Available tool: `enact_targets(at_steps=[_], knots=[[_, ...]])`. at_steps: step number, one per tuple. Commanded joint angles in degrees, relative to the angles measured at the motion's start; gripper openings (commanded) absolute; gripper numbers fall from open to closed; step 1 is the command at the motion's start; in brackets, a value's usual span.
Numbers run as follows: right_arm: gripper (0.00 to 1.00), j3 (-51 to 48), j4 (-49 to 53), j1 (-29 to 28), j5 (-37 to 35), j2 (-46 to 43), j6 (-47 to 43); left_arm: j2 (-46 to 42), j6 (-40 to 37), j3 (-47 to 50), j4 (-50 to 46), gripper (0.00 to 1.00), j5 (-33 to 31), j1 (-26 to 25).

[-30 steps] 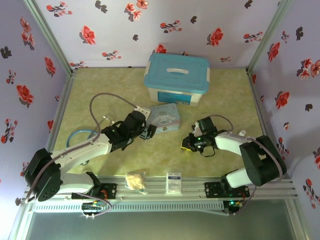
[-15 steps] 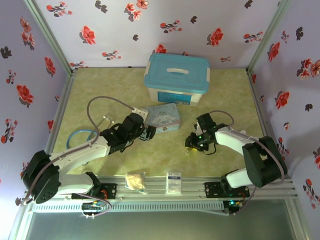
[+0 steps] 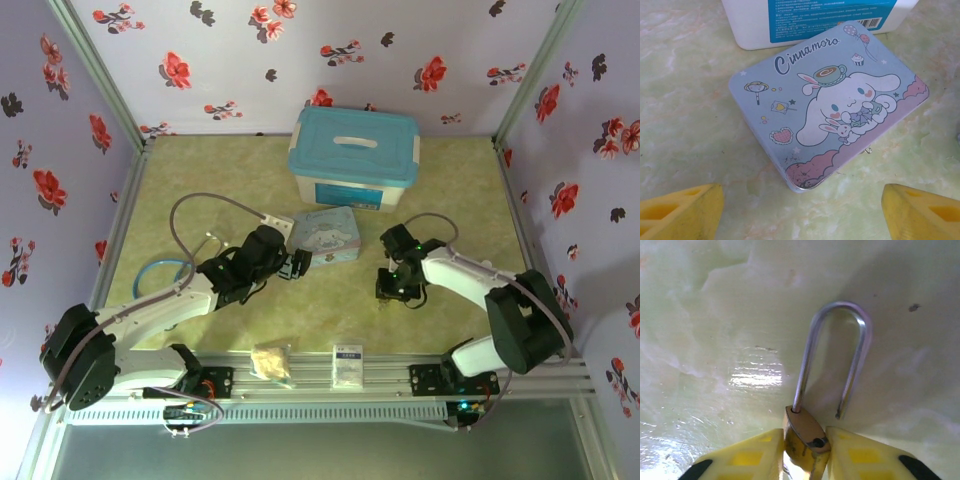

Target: Unlock a padlock with a key

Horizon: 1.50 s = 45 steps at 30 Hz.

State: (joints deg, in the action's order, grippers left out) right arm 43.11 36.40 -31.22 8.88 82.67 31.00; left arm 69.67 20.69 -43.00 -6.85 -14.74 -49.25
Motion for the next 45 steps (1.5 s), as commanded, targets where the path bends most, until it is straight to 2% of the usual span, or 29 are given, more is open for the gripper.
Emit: enact_targets(at_steps=[1, 7, 14, 18, 23, 31, 39, 40, 42, 43, 45], knots=[[0.20, 3.75, 8.26, -3.40, -9.58, 2.96, -0.98, -0.81, 0.84, 0.63, 0.09, 0.83, 0.01, 0.80], [0.15, 6.30, 8.88, -5.83, -11.30, 5.95, -0.24, -1.41, 0.89, 1.07, -1.26, 0.83, -0.10, 1.51], [0.17, 10.08, 14.03, -9.58, -20.07, 9.39, 1.39, -2.76, 1.49, 2.47, -1.60, 0.83, -0.20, 2.91], [0.22, 10.74, 12.72, -10.25, -17.83, 9.45, 2.06, -3.21, 1.70, 2.59, -1.88, 0.83, -0.24, 3.53], [0.28, 12.61, 13.93, -11.96, -18.82, 9.45, 3.13, -3.32, 2.06, 2.89, -2.44, 0.83, -0.27, 3.98], [0.28, 11.85, 11.81, -13.07, -15.99, 6.94, 4.90, -3.40, 2.84, 3.26, -2.80, 0.84, -0.27, 4.14], [0.27, 12.15, 11.17, -12.98, -18.47, 5.24, 4.88, -4.64, 3.49, 3.70, -2.90, 0.84, -1.77, 4.99], [0.29, 12.00, 10.14, -12.79, -18.79, 3.70, 4.86, -5.68, 3.32, 3.95, -2.75, 0.85, -2.72, 5.17], [0.40, 12.02, 7.72, -12.06, -20.23, 0.26, 4.27, -7.85, 3.08, 4.53, -2.27, 0.90, -5.27, 6.02], [0.46, 11.74, 5.95, -11.39, -20.95, -2.22, 3.70, -9.07, 3.06, 5.11, -1.44, 0.97, -7.01, 7.05], [0.58, 10.44, 1.30, -8.40, -22.98, -6.43, 2.12, -11.03, 3.17, 6.84, 0.92, 1.00, -9.09, 10.44]])
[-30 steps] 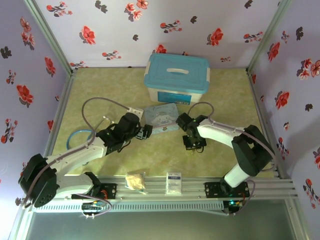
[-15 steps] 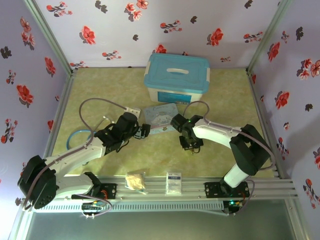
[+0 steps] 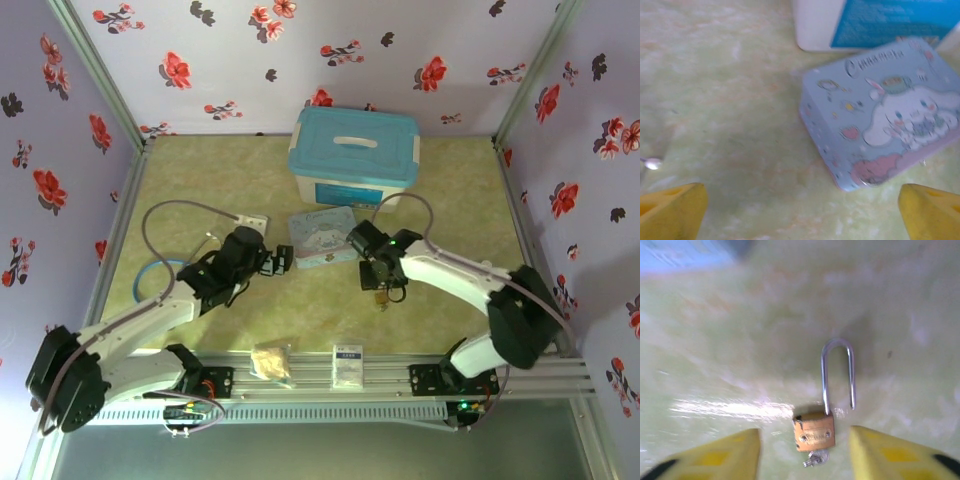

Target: Unlock a padlock with a key

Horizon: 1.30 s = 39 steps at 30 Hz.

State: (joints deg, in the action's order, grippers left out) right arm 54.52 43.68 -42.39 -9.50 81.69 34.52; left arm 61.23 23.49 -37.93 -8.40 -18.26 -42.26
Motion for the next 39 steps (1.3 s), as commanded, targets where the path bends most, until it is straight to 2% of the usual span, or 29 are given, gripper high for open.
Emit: enact_targets(at_steps=[1, 2, 3, 5, 7, 9, 14, 17, 19, 21, 23, 25, 26, 28, 30, 31, 33, 35, 39], knots=[[0.71, -2.28, -9.17, 4.98, -6.03, -8.11, -2.51, -3.46, -0.56, 2.85, 4.47, 1.00, -5.72, 5.75], [0.89, -3.73, -12.36, 7.68, -7.71, -10.52, -3.27, -4.02, -2.10, 4.26, 7.22, 1.00, -6.25, 7.92], [0.99, -5.14, -15.20, 10.11, -8.52, -11.94, -3.88, -4.22, -4.14, 5.38, 9.57, 1.00, -7.04, 9.43], [0.99, -8.47, -22.72, 16.63, -9.30, -14.15, -8.11, -3.87, -8.80, 6.89, 13.24, 1.00, -12.05, 12.53], [0.99, -11.50, -29.53, 19.64, -16.83, -14.97, -14.01, -2.73, -13.54, 7.45, 15.36, 1.00, -15.54, 15.82], [0.99, -14.88, -36.89, 21.64, -23.32, -14.88, -20.86, -0.55, -18.90, 8.77, 19.32, 1.00, -16.47, 19.48], [0.99, -23.40, -56.93, 26.97, -23.07, -10.04, -32.73, 6.99, -23.98, 11.68, 29.78, 1.00, -11.78, 27.87], [0.99, -28.94, -71.34, 29.17, -19.00, -6.46, -35.87, 10.74, -22.42, 13.76, 37.78, 1.00, -7.63, 32.53], [0.99, -32.11, -80.91, 30.74, -17.93, -3.84, -35.52, 13.72, -18.41, 16.86, 46.77, 1.00, -1.63, 37.69], [0.99, -33.42, -87.23, 31.64, -18.28, -2.32, -35.91, 14.40, -16.66, 17.53, 49.49, 1.00, 2.59, 41.09], [0.99, -33.85, -91.22, 33.80, -15.37, -0.10, -33.84, 15.80, -17.38, 17.58, 52.14, 1.00, 4.50, 42.65], [0.99, -33.77, -94.08, 35.27, -15.39, 3.57, -31.98, 19.01, -18.32, 18.21, 56.97, 1.00, 6.62, 43.13], [0.99, -34.07, -96.92, 36.42, -14.93, 5.32, -30.84, 22.02, -18.75, 18.90, 61.38, 1.00, 7.51, 43.14], [0.99, -34.22, -94.95, 39.03, -11.29, 4.77, -28.20, 27.95, -19.50, 20.19, 70.17, 1.00, 7.53, 43.14], [0.99, -34.39, -98.65, 39.66, -12.22, 7.86, -27.47, 25.87, -18.63, 18.66, 63.39, 1.00, 7.09, 43.14], [0.99, -34.09, -100.24, 39.67, -12.66, 8.97, -27.83, 27.06, -19.30, 17.57, 63.81, 1.00, 7.01, 42.93], [0.99, -32.84, -93.79, 39.75, -12.04, 6.78, -27.06, 26.80, -20.56, 15.85, 59.48, 1.00, 6.78, 41.89], [0.99, -33.80, -97.98, 39.68, -12.38, 8.09, -27.65, 27.14, -20.77, 15.96, 60.28, 1.00, 6.47, 41.73], [0.99, -33.53, -96.43, 39.67, -12.23, 7.57, -27.66, 27.38, -20.94, 16.05, 60.92, 1.00, 5.96, 41.59]])
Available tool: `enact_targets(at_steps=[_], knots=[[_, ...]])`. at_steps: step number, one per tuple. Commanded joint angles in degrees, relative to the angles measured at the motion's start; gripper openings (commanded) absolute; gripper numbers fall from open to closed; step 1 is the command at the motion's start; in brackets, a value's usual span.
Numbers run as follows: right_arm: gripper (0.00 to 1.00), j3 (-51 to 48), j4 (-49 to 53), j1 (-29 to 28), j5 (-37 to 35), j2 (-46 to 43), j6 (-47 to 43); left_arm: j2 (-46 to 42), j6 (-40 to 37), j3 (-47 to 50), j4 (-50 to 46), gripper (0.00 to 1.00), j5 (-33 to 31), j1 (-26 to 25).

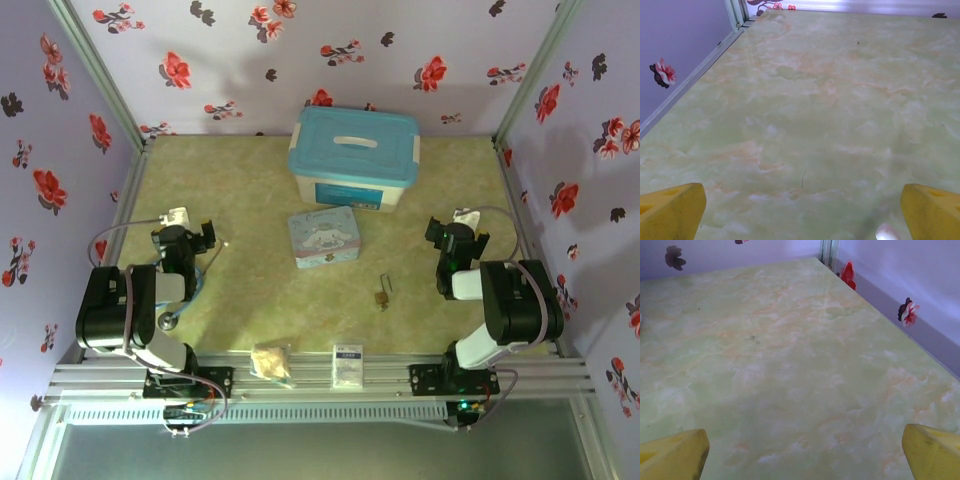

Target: Unlock a padlock with a key

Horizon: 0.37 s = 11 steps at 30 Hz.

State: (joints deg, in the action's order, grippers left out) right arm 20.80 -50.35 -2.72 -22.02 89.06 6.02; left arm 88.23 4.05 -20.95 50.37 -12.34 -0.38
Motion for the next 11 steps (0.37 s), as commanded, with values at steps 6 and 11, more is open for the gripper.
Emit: enact_targets(at_steps=[6, 11], knots=[[0.99, 1.35, -0.73, 0.04, 2.54, 0.49, 0.08, 0.29, -1.48, -0.93, 2.19, 1.00, 0.03, -0.25], [0.99, 0.82, -1.22, 0.35, 4.60, 0.10, -0.04, 0.30, -1.51, -0.87, 2.19, 1.00, 0.01, -0.32]])
